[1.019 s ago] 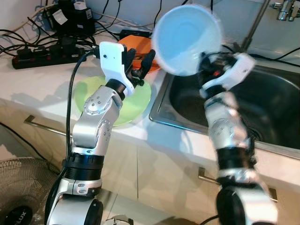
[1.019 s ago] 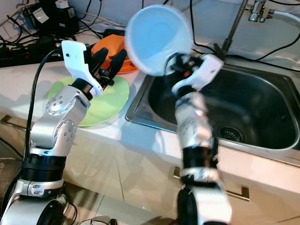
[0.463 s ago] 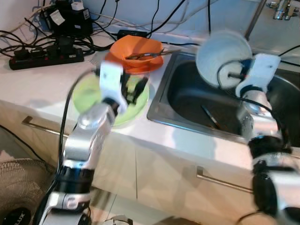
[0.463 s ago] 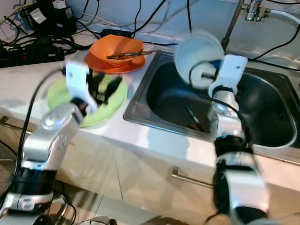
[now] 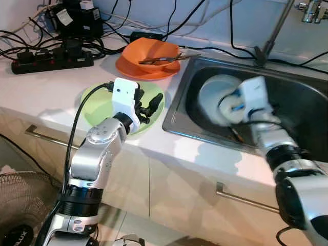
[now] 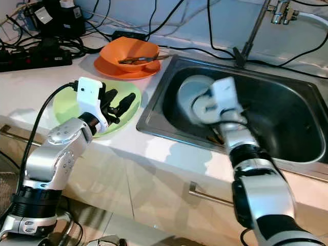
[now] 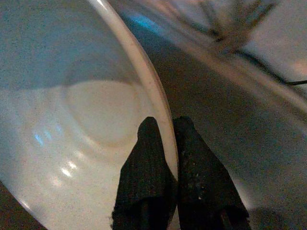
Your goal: Kitchen organization
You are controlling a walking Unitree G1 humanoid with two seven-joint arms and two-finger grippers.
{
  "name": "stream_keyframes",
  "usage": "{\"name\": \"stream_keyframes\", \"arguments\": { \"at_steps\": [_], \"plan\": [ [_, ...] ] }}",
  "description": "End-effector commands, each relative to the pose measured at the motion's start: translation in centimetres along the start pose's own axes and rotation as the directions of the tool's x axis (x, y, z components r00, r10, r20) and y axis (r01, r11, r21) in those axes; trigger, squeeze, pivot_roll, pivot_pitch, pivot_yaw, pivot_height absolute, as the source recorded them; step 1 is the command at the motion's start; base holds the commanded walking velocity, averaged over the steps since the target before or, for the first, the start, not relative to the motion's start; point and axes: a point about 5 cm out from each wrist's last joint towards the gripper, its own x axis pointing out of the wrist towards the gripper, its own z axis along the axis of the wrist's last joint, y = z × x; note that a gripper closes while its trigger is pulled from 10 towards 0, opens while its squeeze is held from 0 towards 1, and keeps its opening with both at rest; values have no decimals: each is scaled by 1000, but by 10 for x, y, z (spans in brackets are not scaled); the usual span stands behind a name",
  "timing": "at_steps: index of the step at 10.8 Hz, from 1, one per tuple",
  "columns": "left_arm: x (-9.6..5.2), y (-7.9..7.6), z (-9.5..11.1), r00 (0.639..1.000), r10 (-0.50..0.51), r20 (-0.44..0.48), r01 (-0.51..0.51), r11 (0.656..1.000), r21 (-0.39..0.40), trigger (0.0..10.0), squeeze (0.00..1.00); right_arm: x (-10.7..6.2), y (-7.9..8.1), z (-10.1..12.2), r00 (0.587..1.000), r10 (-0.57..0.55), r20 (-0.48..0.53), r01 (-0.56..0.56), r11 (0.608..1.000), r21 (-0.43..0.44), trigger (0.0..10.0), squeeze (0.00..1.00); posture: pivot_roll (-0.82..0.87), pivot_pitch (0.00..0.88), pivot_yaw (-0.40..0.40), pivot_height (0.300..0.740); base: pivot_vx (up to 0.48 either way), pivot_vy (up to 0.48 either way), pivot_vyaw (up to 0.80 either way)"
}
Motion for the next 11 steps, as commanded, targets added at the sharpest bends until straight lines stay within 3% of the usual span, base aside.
{"name": "stream_keyframes", "arguments": {
  "at_steps": [1, 3, 5, 6, 7, 10, 11],
  "plan": [
    [-2, -1, 1, 1000, -3, -3, 3, 1000, 11, 10000, 0, 2, 1, 11, 1000, 17, 19, -17, 1000, -10, 10000, 0, 127, 14, -70, 740, 0, 0, 0],
    [-3, -1, 2, 1000, -2, -5, 2, 1000, 13, 10000, 0, 2, 10, 10, 998, 69, -5, -69, 998, -8, 10000, 0, 130, 15, -70, 740, 0, 0, 0],
    [-3, -1, 2, 1000, -1, -9, 1, 1000, 13, 10000, 0, 2, 16, 9, 994, 107, -15, -107, 994, 1, 10000, 902, 132, 15, -70, 740, 0, 0, 0],
    [-3, -1, 2, 1000, -1, -10, 1, 1000, 12, 10000, 0, 2, 18, 11, 994, 113, -4, -113, 994, -5, 10000, 380, 131, 15, -70, 740, 0, 0, 0],
    [-3, -1, 2, 1000, -1, -11, 1, 1000, 12, 10000, 0, 2, 18, 12, 994, 114, -1, -114, 994, -7, 10000, 0, 132, 16, -69, 740, 0, 0, 0],
    [-2, -2, 2, 1000, 1, -9, 0, 1000, 16, 10000, 0, 3, 19, 16, 994, 108, 31, -108, 994, 12, 10000, 0, 127, 12, -66, 740, 0, 0, 0],
    [-1, 0, 4, 1000, 18, 9, -18, 999, 27, 10000, 0, 3, 19, 25, 991, 96, 91, -99, 995, 28, 10000, 0, 125, 11, -63, 740, 0, 0, 0]
  ]
}}
